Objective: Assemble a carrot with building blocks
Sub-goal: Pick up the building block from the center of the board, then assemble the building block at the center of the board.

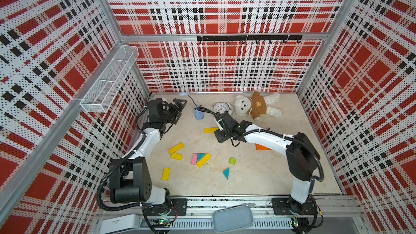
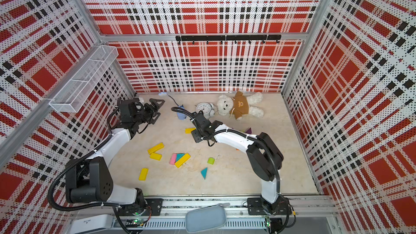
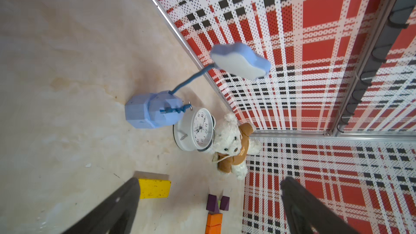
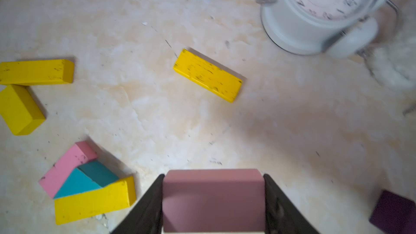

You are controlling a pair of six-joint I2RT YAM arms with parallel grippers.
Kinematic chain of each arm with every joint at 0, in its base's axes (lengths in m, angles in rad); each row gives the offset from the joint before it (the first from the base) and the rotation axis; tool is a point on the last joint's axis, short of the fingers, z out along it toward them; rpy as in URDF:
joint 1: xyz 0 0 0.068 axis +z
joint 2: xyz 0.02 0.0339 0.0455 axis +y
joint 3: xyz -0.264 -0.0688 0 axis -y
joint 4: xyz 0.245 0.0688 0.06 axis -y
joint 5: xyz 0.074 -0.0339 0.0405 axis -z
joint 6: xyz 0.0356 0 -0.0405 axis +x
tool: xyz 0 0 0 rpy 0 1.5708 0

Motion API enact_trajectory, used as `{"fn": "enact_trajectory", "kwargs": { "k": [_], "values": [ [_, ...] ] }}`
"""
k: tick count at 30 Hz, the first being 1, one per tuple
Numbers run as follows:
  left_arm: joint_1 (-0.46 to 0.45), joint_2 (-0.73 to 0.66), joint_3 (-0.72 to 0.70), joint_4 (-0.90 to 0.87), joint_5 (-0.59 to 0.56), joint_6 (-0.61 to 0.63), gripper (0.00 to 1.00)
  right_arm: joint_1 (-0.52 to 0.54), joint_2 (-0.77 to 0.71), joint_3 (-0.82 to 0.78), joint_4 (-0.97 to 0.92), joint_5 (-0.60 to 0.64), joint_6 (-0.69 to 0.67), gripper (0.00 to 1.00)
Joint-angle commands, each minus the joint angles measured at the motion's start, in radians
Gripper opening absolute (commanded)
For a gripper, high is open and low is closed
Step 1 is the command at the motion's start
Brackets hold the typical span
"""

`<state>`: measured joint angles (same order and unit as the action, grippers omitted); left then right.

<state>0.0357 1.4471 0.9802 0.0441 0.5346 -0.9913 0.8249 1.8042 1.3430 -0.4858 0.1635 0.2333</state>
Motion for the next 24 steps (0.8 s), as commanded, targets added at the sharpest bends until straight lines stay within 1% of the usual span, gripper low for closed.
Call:
{"fn": "enact_trajectory", "kwargs": {
  "k": [1, 6, 8, 10, 12, 15, 21, 24],
  "values": [
    [-0.070, 0.006, -0.011, 0.028, 0.006, 0.003, 0.99, -0.045, -0.169, -0.130, 0.008, 0.057, 0.060, 0.56],
    [-0.187, 0.015, -0.006, 0.028, 0.015, 0.007, 0.99, -0.192, -0.438, -0.399, -0.047, 0.053, 0.144, 0.56],
    [-0.218, 0.015, -0.003, 0.028, 0.015, 0.009, 0.99, -0.252, -0.515, -0.489, -0.061, 0.034, 0.168, 0.56],
    [-0.237, 0.013, -0.004, 0.028, 0.014, 0.011, 1.00, -0.296, -0.557, -0.555, -0.075, 0.025, 0.179, 0.56],
    [-0.253, 0.012, -0.004, 0.028, 0.013, 0.014, 1.00, -0.337, -0.571, -0.605, -0.079, 0.026, 0.187, 0.56],
    [-0.269, 0.014, -0.004, 0.028, 0.012, 0.016, 1.00, -0.376, -0.560, -0.654, -0.050, -0.008, 0.194, 0.56],
    [-0.274, 0.022, -0.004, 0.028, 0.011, 0.019, 1.00, -0.400, -0.498, -0.682, 0.005, -0.017, 0.196, 0.56],
    [-0.275, 0.025, -0.006, 0.028, 0.008, 0.020, 1.00, -0.412, -0.462, -0.675, 0.003, -0.026, 0.197, 0.57]
  ]
}}
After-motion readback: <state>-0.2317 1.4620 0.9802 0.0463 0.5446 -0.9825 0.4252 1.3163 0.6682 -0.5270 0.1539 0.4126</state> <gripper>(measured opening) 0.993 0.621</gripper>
